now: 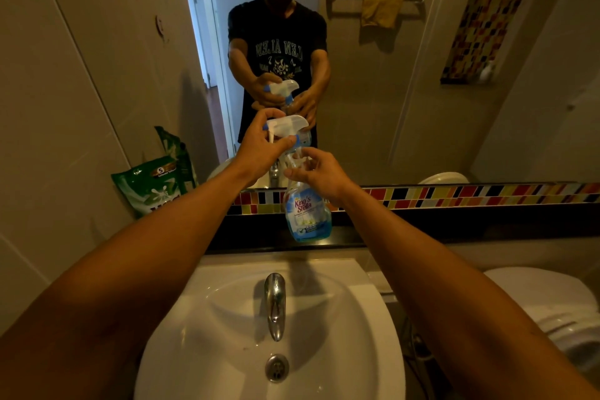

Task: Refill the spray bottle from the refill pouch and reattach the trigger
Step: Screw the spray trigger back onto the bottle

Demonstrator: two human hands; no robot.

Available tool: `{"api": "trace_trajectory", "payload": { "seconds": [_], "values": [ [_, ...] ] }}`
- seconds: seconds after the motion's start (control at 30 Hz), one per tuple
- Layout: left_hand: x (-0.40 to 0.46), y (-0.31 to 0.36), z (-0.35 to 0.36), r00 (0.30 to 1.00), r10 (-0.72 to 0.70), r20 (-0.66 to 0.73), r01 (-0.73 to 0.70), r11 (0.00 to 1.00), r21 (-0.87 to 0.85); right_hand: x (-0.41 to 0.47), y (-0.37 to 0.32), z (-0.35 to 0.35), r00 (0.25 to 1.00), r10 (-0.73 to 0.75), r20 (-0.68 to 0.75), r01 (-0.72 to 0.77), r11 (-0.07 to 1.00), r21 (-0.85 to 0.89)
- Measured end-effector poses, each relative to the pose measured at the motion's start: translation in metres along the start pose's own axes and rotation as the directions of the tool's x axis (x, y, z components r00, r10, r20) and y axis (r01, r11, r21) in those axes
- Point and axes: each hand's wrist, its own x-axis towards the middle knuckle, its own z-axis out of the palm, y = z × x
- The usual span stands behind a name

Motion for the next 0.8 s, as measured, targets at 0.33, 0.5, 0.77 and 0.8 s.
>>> {"api": "trace_trajectory", "payload": {
  "seconds": [0.33,0.5,0.77,0.8],
  "values": [
    [0.0034,-0.0017,-0.0015,1.000,0.006,-0.011,-0.006,1.000,-0.016,-0.0006,-0.0002,0.0029,0.999,-0.020,0.026,0.020,0.999,0.026],
    [0.0034,-0.0032,-0.0052,1.000,-0.010,0.021,0.011,0.999,-0.038,-0.0016,0.0011,0.0012,0.998,0.004,0.070,-0.009,0.998,0.067],
    [-0.0002,0.0000,-0.0074,0.997,-0.043,0.062,0.045,0.999,-0.029,-0.0062,0.0044,0.0020,0.996,0.020,0.090,-0.031,0.993,0.115],
    [-0.0014,0.0001,-0.0063,0.997,-0.042,0.063,0.043,0.999,-0.023,-0.0062,0.0051,0.0025,0.996,0.023,0.084,-0.032,0.993,0.113]
  ]
}}
